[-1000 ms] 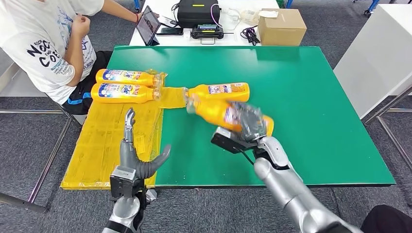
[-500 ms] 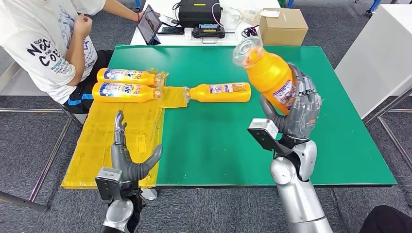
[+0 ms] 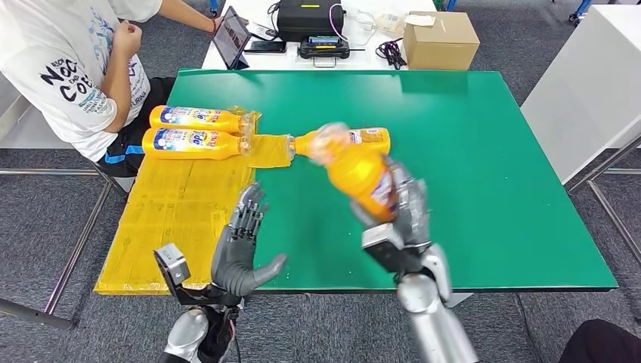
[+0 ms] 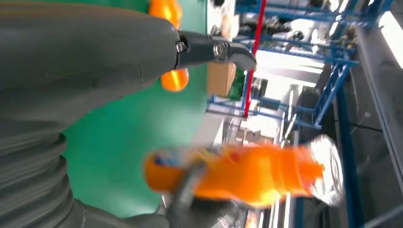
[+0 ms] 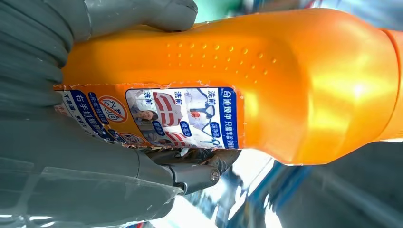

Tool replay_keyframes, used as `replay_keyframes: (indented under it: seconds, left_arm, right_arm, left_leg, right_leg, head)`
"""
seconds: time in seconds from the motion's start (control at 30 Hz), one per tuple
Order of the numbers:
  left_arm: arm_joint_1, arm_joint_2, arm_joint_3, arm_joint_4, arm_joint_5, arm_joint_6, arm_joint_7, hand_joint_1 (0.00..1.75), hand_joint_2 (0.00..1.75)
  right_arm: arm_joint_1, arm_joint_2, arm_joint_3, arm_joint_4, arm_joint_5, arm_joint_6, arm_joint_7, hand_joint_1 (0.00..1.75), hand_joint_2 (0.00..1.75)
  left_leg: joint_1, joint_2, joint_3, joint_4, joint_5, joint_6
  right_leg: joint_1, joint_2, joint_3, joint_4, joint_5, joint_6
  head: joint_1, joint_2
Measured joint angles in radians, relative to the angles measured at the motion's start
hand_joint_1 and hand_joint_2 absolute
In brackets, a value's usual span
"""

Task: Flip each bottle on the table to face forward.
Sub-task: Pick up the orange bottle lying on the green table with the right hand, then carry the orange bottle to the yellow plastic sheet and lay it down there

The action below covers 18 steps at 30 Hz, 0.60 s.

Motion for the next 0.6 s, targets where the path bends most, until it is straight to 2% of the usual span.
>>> replay_keyframes:
  seconds: [0.17,0.33,0.6]
  left_arm:
    - [-0.014,0.008,-0.019,0.03,0.0,-0.022,0.008,0.0,1.75]
    - [-0.018,0.009,-0.029,0.053,-0.025,0.01,0.01,0.0,1.75]
    - [-0.025,0.01,-0.029,0.072,-0.038,0.032,0.01,0.0,1.75]
  right_arm:
    - [0.009,0.045,0.082,0.094,0.011,0.024,-0.02,1.75,1.75]
    - [0.013,0.084,0.171,0.152,0.005,0.05,-0.03,1.75,1.75]
    - [0.012,0.099,0.229,0.179,-0.006,0.056,-0.022,1.75,1.75]
  left_leg:
    - [0.001,0.0,0.0,0.0,0.0,0.0]
    - [0.0,0.0,0.0,0.0,0.0,0.0]
    - [0.0,0.0,0.0,0.0,0.0,0.0]
  right_leg:
    - [0.0,0.0,0.0,0.0,0.0,0.0]
    - [0.0,0.0,0.0,0.0,0.0,0.0]
    - [0.0,0.0,0.0,0.0,0.0,0.0]
  head:
    - [0.0,0.0]
    - [0.0,0.0]
    - [0.0,0.0]
